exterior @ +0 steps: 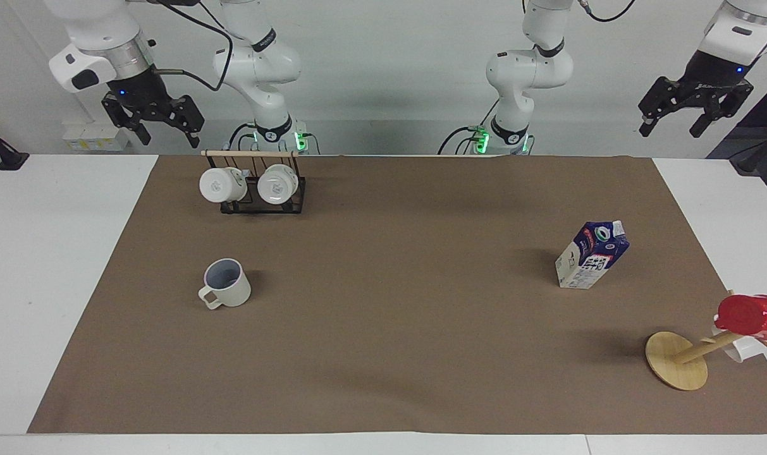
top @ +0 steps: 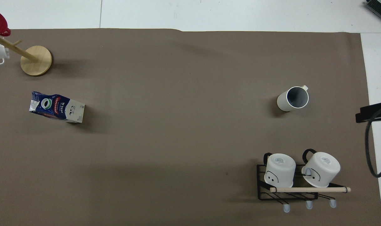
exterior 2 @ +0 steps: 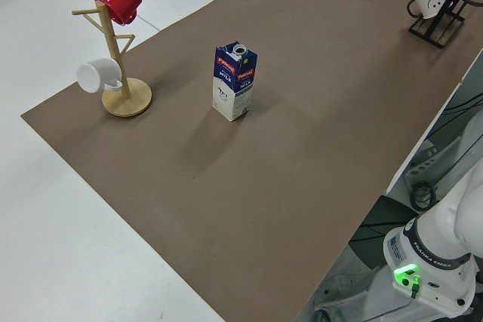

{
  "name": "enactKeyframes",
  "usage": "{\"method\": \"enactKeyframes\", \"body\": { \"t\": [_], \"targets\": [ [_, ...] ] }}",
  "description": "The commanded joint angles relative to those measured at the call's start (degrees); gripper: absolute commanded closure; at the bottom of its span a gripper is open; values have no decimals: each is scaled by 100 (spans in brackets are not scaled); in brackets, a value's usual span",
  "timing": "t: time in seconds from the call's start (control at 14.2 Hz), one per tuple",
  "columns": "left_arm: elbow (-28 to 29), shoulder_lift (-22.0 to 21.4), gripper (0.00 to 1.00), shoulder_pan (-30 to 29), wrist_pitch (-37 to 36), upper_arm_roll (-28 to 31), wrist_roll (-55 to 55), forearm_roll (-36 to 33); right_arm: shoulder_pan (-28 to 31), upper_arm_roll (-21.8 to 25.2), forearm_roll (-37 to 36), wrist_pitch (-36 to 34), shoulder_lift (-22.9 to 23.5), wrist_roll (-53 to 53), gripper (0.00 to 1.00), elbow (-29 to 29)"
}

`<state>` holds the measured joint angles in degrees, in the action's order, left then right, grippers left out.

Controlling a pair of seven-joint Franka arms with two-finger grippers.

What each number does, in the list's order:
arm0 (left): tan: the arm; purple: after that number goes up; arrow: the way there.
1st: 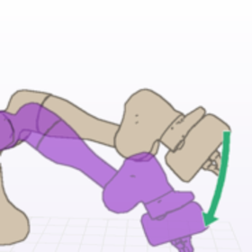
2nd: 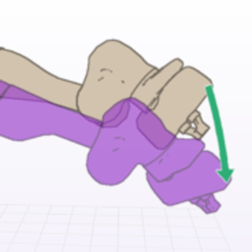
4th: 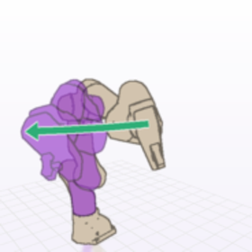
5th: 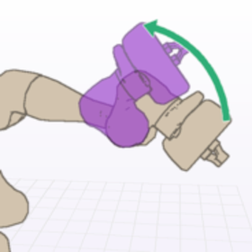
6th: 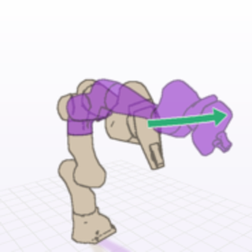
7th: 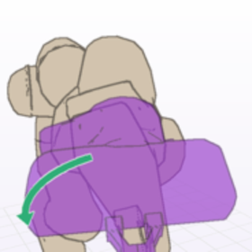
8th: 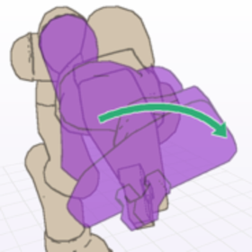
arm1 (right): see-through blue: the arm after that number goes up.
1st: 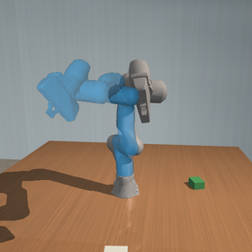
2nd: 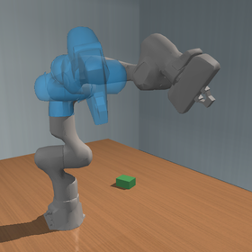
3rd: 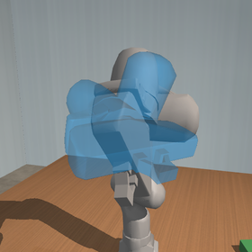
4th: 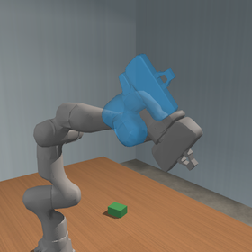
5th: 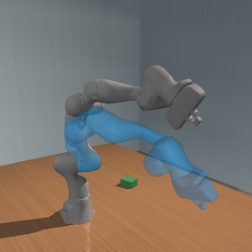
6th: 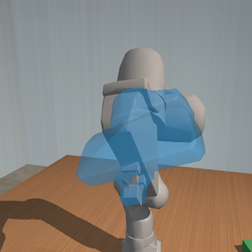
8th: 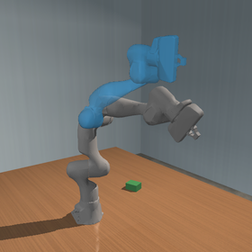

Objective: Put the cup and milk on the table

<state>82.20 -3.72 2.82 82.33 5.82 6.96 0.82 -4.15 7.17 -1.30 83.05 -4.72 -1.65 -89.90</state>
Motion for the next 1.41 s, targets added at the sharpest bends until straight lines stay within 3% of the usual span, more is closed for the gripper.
{"method": "enactKeyframes", "body": {
  "t": [0.0, 1.34],
  "targets": [
    [165, -156, 0, 96, -24, 86, 15, 6, 46, -23, 51, -104, 6, 68, 0, 42],
    [138, -155, 0, 113, -103, 51, -55, 6, 63, -23, 42, -43, -98, 43, 0, -97]
  ]
}}
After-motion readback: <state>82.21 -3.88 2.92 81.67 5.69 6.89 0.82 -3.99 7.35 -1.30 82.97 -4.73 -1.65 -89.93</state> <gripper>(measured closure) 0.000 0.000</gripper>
